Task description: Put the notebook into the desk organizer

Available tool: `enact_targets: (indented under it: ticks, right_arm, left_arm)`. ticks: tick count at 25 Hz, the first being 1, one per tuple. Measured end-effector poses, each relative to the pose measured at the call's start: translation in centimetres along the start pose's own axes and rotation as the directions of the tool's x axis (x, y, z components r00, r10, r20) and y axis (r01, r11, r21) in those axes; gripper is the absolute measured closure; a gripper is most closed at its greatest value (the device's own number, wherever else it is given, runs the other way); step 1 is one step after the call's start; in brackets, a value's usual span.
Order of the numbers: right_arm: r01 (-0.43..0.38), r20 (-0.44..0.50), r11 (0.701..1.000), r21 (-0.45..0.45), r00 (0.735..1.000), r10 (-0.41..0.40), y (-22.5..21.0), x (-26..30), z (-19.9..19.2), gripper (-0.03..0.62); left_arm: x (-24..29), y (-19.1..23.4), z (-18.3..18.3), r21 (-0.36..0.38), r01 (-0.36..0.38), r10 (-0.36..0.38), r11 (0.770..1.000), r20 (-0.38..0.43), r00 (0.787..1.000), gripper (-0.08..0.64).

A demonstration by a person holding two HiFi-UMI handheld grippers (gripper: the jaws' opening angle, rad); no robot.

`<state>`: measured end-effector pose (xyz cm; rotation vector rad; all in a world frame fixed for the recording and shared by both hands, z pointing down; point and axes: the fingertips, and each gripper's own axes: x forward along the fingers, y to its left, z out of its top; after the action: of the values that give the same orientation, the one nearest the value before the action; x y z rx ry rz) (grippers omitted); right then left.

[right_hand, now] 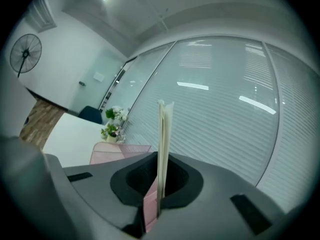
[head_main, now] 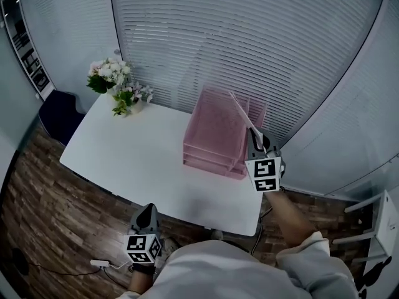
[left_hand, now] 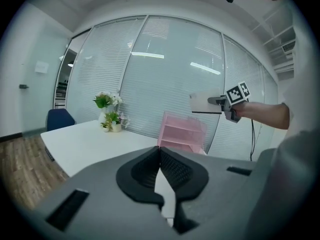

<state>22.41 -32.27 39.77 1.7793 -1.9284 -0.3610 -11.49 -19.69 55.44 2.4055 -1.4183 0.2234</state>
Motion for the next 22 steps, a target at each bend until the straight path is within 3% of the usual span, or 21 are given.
enact_targets:
  ticks: [6,11,16,22]
  right_arm:
    - [-0.093,-0.148,0.975,-0.203,0.987,0.064,1.1,6.9,-1.7,0.569]
    - [-0.170,-0.265,0.918,-0.359,0.961,0.075,2.3,11.0,-3.6,0.569]
    - [-0.259,-0.370,0.811,-0.525,0.927,0.057,4.0,13.9,-5.7,0.569]
    - [-0.387,-0.498,0.623,-0.680,0.867,-0.005,6.7,16.3,-8.4,0.569]
  left_arm:
    - [0.0,0.9,-0.5,-0.030,-0.039,0.039,0.999,0.002,0.999,0.551]
    - [-0.6,1.9,-1.0,-0.047,-0.065,0.065,0.997,0.000,0.998,0.551]
    - [-1.5,3.1,-1.5,-0.068,-0.091,0.091,0.994,-0.005,0.996,0.551]
    - [-2.4,4.4,-2.0,-0.088,-0.111,0.111,0.990,-0.005,0.994,0.551]
